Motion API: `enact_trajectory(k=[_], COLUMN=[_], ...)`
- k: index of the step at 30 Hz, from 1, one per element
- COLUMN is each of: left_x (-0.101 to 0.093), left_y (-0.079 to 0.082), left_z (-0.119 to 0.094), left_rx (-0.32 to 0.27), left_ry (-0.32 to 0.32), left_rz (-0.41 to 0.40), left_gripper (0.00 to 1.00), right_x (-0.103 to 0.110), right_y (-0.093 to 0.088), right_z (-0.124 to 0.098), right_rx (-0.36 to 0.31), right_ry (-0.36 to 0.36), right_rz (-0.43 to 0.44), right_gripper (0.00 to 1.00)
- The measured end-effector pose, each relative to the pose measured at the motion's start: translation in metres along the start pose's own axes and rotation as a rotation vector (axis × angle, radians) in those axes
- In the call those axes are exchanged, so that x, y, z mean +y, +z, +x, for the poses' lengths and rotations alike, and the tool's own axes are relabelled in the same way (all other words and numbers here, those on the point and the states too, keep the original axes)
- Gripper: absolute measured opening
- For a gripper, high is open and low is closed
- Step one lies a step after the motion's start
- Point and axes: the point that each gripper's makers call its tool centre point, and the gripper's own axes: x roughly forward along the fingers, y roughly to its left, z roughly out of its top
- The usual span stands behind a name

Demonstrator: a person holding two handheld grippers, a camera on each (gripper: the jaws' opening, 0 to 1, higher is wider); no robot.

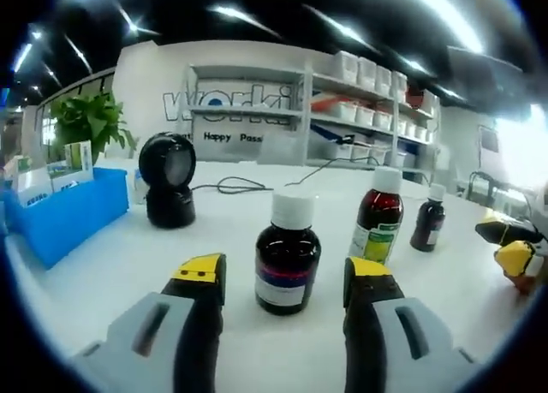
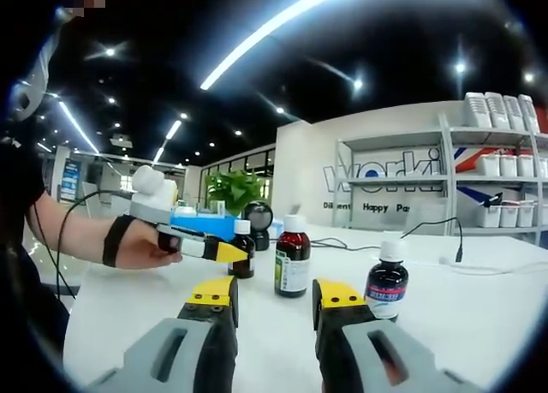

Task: Rotate the medicine bottle to make it face forward pick up the medicine bottle inspect the drug traceability code place the medicine on the table

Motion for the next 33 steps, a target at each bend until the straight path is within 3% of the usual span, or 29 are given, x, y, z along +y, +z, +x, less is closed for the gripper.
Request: enact_trajectory(k=[5, 9, 14, 18, 20, 33], left_x=[-0.003, 0.0, -0.006, -0.005, -0.003, -0.006], left_y=[0.002, 0.003, -0.001, -0.004, -0.003, -0.004], left_z=[0.008, 0.014, 0.013, 0.011, 0.009, 0.012], left_rx=[-0.012, -0.024, -0.02, -0.011, -0.018, -0.015], left_ry=[0.026, 0.073, 0.087, 0.101, 0.112, 0.079], left_rz=[0.002, 0.041, 0.077, 0.066, 0.082, 0.063], left_gripper=[0.45, 0.45, 0.44, 0.32, 0.31, 0.26], right_x=[-0.001, -0.001, -0.001, 0.0, 0.002, 0.007], right_y=[0.0, 0.0, 0.001, 0.002, 0.003, 0.004], right_z=[0.0, 0.0, 0.0, -0.001, -0.001, -0.001], right_rx=[-0.003, -0.003, -0.005, -0.009, -0.008, -0.002], right_ry=[-0.001, 0.0, -0.005, -0.008, -0.006, -0.011], right_rz=[0.004, 0.001, 0.002, 0.005, 0.004, -0.003], right_gripper=[0.3, 0.3, 0.3, 0.3, 0.3, 0.28])
